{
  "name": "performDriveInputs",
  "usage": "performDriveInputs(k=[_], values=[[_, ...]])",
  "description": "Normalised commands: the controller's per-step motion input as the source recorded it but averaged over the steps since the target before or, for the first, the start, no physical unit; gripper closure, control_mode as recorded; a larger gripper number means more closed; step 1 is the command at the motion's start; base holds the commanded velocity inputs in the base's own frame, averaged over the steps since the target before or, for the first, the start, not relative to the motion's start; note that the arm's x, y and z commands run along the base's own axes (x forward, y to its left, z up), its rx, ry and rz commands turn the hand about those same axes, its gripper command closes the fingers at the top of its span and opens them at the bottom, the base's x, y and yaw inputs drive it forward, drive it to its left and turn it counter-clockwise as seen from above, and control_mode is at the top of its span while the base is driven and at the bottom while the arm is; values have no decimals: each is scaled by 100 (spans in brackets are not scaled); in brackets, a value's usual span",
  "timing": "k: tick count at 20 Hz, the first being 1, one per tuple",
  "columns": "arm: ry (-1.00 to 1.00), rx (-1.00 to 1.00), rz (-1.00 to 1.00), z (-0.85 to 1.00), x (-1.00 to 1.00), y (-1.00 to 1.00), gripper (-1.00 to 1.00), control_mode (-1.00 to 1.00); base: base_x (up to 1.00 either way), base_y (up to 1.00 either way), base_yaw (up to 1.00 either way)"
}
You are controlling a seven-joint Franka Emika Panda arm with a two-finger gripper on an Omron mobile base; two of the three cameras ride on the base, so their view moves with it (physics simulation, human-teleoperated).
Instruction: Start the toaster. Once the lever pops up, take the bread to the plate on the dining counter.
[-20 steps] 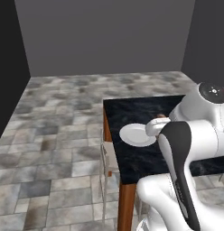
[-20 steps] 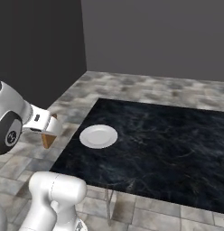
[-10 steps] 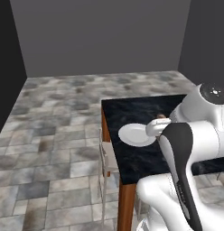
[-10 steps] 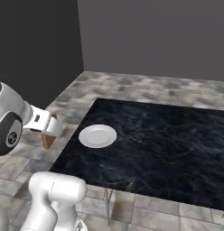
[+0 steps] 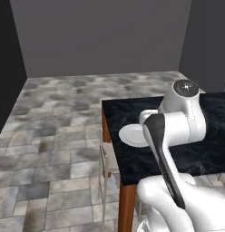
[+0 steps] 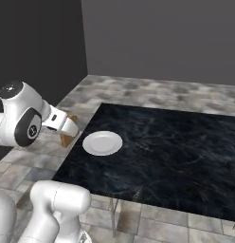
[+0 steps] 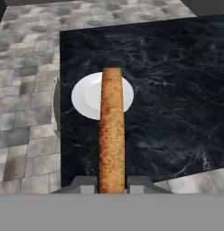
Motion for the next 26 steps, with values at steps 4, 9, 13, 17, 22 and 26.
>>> performDriveInputs(k=[4, 9, 13, 17, 22, 26], values=[[3, 2, -6, -26, 89, -22, 100, -100, 0, 0, 0], [6, 5, 0, -32, 79, -32, 100, -100, 0, 0, 0], [9, 3, 0, -30, 72, -26, 100, -100, 0, 0, 0], [11, 0, 0, -33, 62, -3, 100, -100, 0, 0, 0], [13, 0, 0, -32, 59, 0, 100, -100, 0, 0, 0], [9, 0, 0, -34, 41, 0, 100, -100, 0, 0, 0]])
